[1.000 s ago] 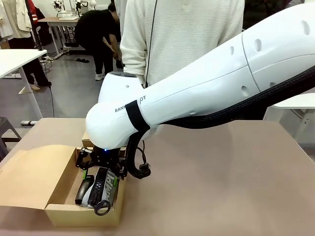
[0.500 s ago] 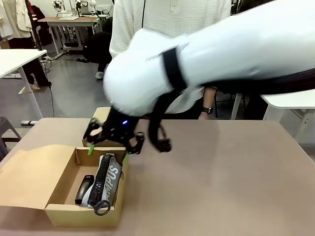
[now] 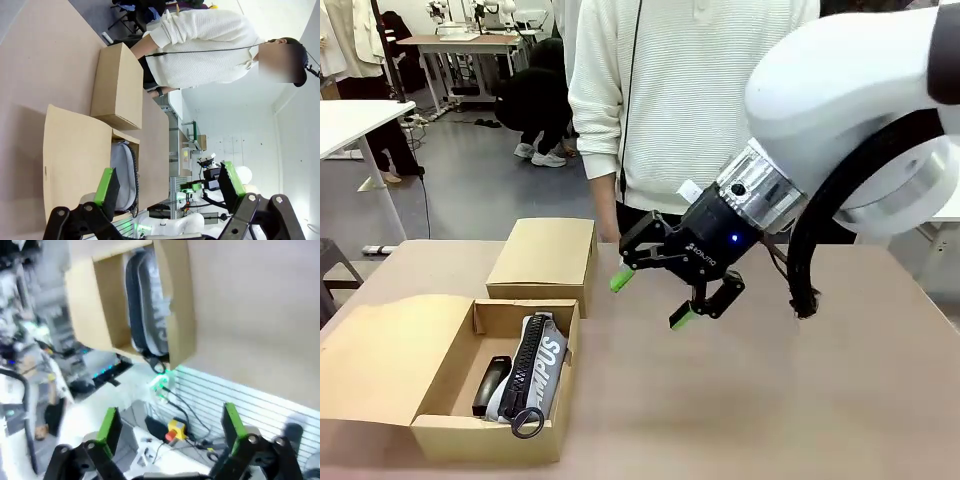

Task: Place items inside the box.
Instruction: Pick up a Pencil pouch or Stapler and place it inside the Mailer Box closest to the robot.

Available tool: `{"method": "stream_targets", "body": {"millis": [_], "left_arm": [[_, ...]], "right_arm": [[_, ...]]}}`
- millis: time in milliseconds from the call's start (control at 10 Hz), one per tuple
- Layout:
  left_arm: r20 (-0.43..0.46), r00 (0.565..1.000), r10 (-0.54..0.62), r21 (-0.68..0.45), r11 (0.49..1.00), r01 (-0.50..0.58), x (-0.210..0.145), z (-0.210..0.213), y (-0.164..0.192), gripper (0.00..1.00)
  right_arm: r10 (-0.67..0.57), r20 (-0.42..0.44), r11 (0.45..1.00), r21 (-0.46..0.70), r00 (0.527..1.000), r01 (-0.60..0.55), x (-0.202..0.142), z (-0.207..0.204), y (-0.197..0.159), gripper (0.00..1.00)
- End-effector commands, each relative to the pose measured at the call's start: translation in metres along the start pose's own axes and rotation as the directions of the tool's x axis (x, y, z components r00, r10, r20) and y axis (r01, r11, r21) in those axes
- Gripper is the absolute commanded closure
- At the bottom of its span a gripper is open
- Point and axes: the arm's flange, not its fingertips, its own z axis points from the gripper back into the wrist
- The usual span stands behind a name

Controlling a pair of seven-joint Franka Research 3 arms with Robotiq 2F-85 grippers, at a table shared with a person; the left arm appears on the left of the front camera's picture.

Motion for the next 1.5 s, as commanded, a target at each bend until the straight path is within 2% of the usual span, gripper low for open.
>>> {"method": "stream_targets", "body": {"millis": [0,100,200,300,400,500,600,800,900,1000,1100,1200,1300,1400], "left_arm": [[0.009,1.000,-0.014,-0.026,1.000,0.014,0.000,-0.001,-0.001,0.00],[0.009,1.000,-0.014,-0.026,1.000,0.014,0.000,-0.001,-0.001,0.00],[0.009,1.000,-0.014,-0.026,1.000,0.014,0.000,-0.001,-0.001,0.00],[0.009,1.000,-0.014,-0.026,1.000,0.014,0.000,-0.001,-0.001,0.00],[0.009,1.000,-0.014,-0.026,1.000,0.014,0.000,-0.001,-0.001,0.00],[0.009,1.000,-0.014,-0.026,1.000,0.014,0.000,-0.001,-0.001,0.00],[0.009,1.000,-0.014,-0.026,1.000,0.014,0.000,-0.001,-0.001,0.00],[0.009,1.000,-0.014,-0.026,1.000,0.014,0.000,-0.001,-0.001,0.00],[0.009,1.000,-0.014,-0.026,1.000,0.014,0.000,-0.001,-0.001,0.00],[0.009,1.000,-0.014,-0.026,1.000,0.014,0.000,-0.001,-0.001,0.00],[0.009,1.000,-0.014,-0.026,1.000,0.014,0.000,-0.001,-0.001,0.00],[0.009,1.000,-0.014,-0.026,1.000,0.014,0.000,-0.001,-0.001,0.00],[0.009,1.000,-0.014,-0.026,1.000,0.014,0.000,-0.001,-0.001,0.00],[0.009,1.000,-0.014,-0.026,1.000,0.014,0.000,-0.001,-0.001,0.00]], "right_arm": [[0.133,-0.049,0.991,0.029,0.990,-0.132,-0.004,0.004,0.031,0.00],[0.133,-0.049,0.991,0.029,0.990,-0.132,-0.004,0.004,0.031,0.00],[0.038,-0.012,0.999,0.003,0.999,-0.038,-0.004,0.001,0.011,0.00],[0.062,-0.092,0.997,0.058,0.994,-0.057,0.002,0.006,0.013,0.00],[0.054,-0.073,0.985,0.166,0.996,-0.041,0.003,0.039,0.003,0.00],[0.024,-0.056,0.975,0.221,0.998,-0.011,-0.001,0.076,-0.017,0.00],[0.000,-0.049,0.955,0.296,0.999,0.014,-0.005,0.116,-0.048,0.00],[0.030,-0.140,0.905,0.423,0.990,0.032,-0.009,0.177,-0.111,0.00],[0.074,-0.178,0.854,0.519,0.981,0.030,-0.009,0.207,-0.149,0.00],[0.120,-0.202,0.762,0.646,0.972,0.040,-0.007,0.234,-0.192,0.00],[0.072,-0.178,0.671,0.736,0.981,0.084,-0.003,0.250,-0.228,0.00],[-0.021,-0.126,0.610,0.785,0.992,0.113,-0.003,0.255,-0.266,0.00],[-0.009,-0.103,0.619,0.781,0.995,0.086,-0.003,0.248,-0.296,0.00],[-0.061,-0.112,0.672,0.730,0.992,0.123,-0.001,0.234,-0.316,0.00]]}}
